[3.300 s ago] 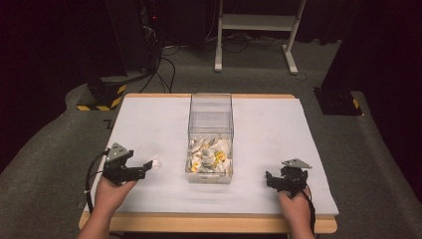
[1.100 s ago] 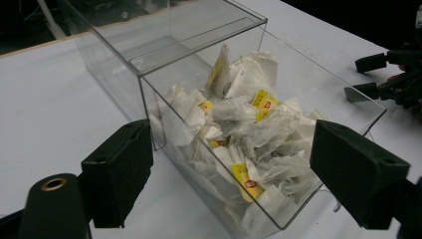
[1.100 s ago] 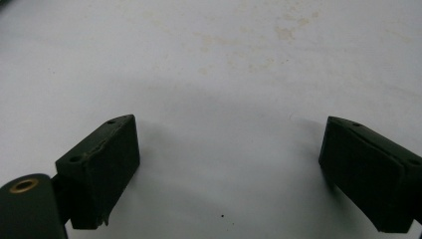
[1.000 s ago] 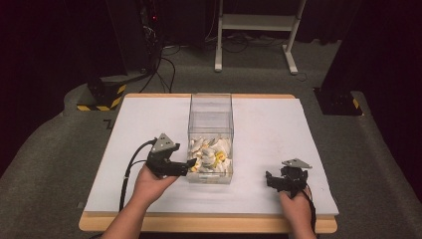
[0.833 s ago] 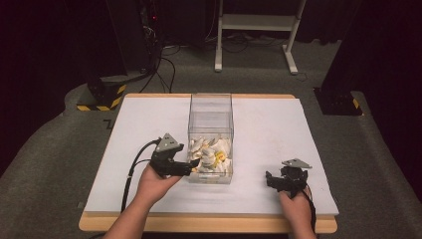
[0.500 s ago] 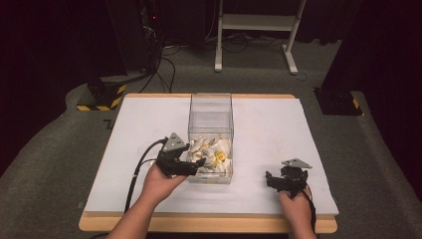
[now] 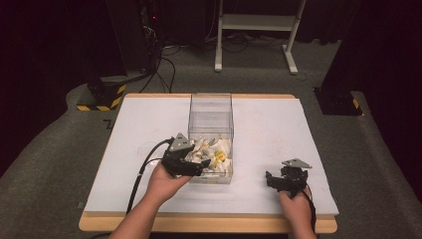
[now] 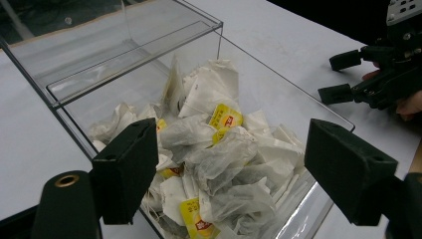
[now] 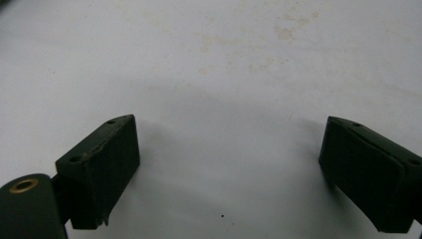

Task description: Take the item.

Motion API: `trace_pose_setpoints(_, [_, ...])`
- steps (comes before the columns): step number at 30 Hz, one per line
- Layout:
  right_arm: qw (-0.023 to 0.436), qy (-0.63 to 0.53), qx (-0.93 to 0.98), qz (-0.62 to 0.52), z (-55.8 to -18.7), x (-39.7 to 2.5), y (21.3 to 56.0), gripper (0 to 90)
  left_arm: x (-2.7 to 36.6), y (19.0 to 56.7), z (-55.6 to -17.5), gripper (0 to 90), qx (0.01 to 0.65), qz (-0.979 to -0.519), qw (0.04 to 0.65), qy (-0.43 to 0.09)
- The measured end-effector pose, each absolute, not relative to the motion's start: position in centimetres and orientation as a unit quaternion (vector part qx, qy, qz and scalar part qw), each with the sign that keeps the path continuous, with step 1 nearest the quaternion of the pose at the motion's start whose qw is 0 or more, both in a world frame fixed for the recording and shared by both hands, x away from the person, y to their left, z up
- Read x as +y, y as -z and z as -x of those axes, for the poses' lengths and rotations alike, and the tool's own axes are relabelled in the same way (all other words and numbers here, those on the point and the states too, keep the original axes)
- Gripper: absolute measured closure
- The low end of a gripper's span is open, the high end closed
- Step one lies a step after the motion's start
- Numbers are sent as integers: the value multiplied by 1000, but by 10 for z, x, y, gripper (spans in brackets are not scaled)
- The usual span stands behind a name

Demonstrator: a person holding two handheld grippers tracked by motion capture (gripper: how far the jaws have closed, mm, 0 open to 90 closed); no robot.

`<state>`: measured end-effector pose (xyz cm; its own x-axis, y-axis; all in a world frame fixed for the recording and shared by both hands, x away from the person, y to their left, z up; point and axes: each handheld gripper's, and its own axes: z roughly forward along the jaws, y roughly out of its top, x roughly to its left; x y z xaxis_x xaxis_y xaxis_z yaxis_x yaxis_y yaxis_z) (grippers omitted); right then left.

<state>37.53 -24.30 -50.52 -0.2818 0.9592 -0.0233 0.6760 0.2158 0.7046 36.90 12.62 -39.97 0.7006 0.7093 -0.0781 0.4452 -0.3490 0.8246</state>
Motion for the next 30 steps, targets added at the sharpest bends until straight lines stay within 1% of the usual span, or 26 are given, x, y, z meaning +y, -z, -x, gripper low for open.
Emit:
trace_pose_setpoints(20, [238,-299,742,-551,-375,-243,505,89,113,404,-376,219,355,-816,433,-143])
trace_pose_setpoints(30, [237,-299,742,-551,-375,-243,505,88,108,409,-381,237,358,-822,422,-133])
